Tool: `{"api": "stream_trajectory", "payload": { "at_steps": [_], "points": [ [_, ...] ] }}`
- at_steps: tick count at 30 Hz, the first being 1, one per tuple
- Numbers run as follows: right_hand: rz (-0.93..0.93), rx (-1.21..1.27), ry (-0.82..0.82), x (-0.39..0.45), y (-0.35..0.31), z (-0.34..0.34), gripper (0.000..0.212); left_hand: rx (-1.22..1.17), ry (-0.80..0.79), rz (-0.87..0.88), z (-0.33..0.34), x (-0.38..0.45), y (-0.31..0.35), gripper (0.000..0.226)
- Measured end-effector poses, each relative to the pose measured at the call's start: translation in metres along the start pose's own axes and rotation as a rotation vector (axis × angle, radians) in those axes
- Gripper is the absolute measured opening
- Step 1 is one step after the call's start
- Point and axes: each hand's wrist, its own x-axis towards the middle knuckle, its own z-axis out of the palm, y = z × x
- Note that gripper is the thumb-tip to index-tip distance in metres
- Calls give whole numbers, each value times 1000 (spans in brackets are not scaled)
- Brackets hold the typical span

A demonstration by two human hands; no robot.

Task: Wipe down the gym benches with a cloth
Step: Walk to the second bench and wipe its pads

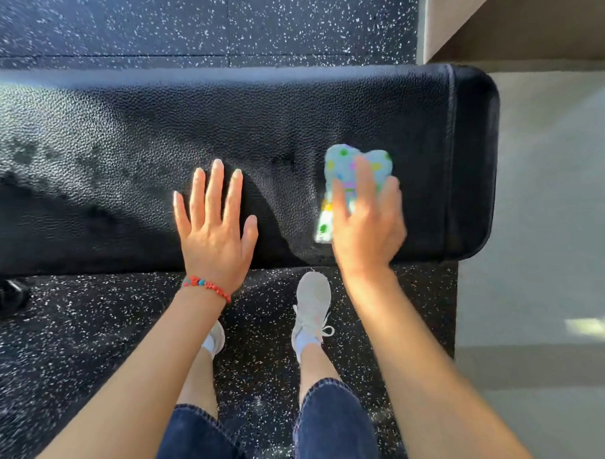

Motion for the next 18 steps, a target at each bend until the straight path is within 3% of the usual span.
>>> {"api": "stream_trajectory", "payload": {
  "at_steps": [5, 7, 9, 13, 15, 18],
  "points": [
    [-270, 6, 11, -11, 5, 1, 29, -14, -11, 17, -7, 1, -5, 53],
    [-184, -65, 55, -7, 35, -8, 29, -25, -5, 45, -11, 2, -9, 52],
    [64, -90, 85, -5, 60, -23, 34, -24, 11, 67, -14, 1, -13, 51],
    [380, -47, 18, -11, 49, -27, 42, 15, 42, 74, -18, -2, -39, 50],
    [349, -7, 22, -17, 21, -18, 41, 25, 44, 60, -19, -3, -54, 50],
    [139, 14, -30, -40, -36, 3, 36, 38, 45, 44, -19, 0, -71, 51]
  ]
}}
